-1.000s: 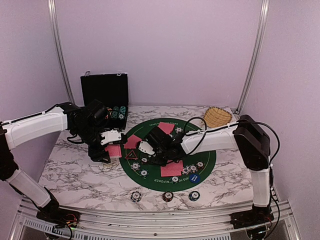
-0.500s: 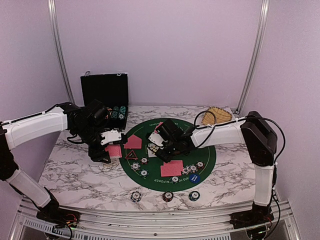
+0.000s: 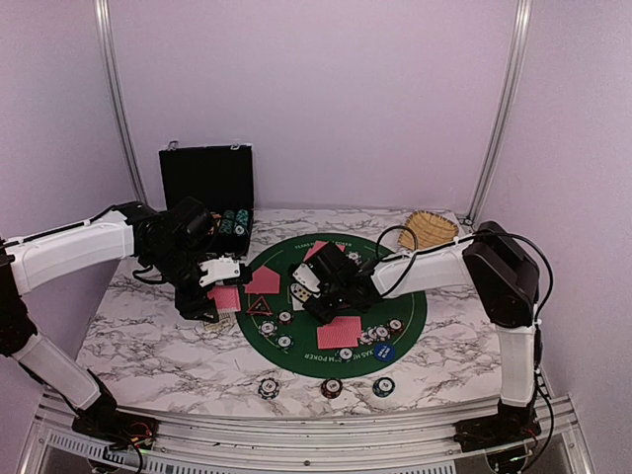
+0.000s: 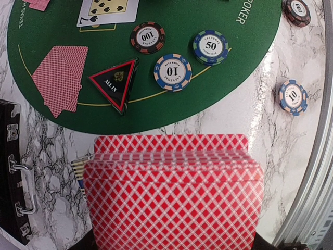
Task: Distribute texas hold em gaming equipment
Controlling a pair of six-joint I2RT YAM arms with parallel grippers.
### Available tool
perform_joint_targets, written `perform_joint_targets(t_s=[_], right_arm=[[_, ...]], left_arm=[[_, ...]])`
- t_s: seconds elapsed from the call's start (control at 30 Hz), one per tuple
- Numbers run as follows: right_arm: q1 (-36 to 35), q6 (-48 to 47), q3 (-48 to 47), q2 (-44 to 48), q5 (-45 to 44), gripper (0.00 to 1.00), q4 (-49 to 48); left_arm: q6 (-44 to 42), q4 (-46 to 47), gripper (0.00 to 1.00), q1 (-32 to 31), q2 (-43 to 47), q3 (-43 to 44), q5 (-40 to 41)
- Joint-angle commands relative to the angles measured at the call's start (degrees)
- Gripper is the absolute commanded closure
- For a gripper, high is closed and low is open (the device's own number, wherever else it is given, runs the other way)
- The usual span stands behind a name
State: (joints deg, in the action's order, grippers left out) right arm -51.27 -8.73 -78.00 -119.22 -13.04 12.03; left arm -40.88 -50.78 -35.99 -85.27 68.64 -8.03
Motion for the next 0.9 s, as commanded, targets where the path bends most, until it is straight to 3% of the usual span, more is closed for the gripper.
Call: perform_joint_targets(t_s=[0.0, 0.57, 0.87], right_arm=[[-0.34, 1.0, -0.88, -0.94, 0.75, 0.39, -1.19], [-0.03, 2.32, -5.49, -5.06, -3.18, 0.39, -1.01], [0.1, 6.32, -3.27, 2.43, 1.44, 0.35, -0.79]], left_arm=[[0.45, -1.42, 0.92, 0.3, -0.12, 1.93, -0.9], [0.37, -1.86, 0.92, 0.3, 0.43, 1.67, -1.47], [0.31, -2.04, 0.92, 0.31, 0.03, 2.15, -1.87]])
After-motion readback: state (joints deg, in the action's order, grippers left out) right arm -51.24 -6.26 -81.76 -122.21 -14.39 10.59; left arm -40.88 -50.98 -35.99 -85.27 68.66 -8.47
